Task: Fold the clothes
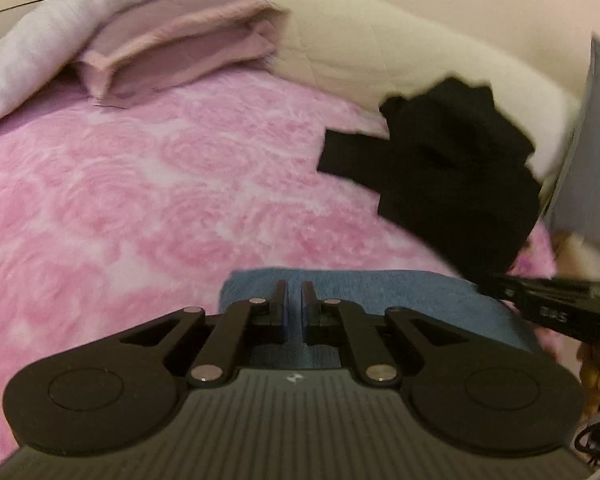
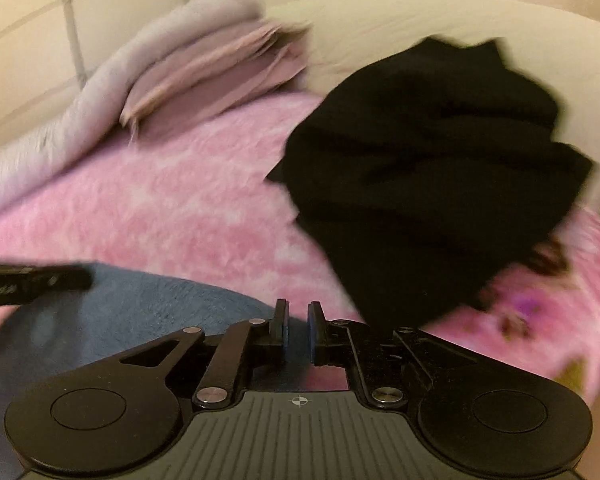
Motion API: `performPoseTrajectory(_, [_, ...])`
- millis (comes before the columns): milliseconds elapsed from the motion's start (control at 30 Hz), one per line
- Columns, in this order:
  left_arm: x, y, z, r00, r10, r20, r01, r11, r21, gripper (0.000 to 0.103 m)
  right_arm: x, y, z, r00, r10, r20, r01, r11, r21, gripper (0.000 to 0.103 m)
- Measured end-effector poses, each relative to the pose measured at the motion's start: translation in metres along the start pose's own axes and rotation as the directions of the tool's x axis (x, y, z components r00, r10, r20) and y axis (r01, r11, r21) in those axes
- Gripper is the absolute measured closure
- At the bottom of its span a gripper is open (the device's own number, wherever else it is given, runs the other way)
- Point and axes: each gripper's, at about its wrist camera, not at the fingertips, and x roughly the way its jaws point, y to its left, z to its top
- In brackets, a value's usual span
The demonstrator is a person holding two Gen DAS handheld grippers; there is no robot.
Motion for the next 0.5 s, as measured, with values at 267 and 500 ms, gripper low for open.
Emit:
performPoseTrajectory(267, [-0.1,-0.009,-0.074,0.996,0.088,-0.031,-0.091,0.992,-0.09,0.095,-0.119,0.027,-0.068,0.999,-0.004,0.046,0.001,0.998,0.059,0.089])
performPoseTrajectory(500, [-0.099,-0.025,-0.107,0.971,0.197,-0.136,-0.211,0.972,-0.099,0.093,-0.129,0.053,-0.102,0.996,-0.073,-0.055,0.075,0.997,0.025,0.086])
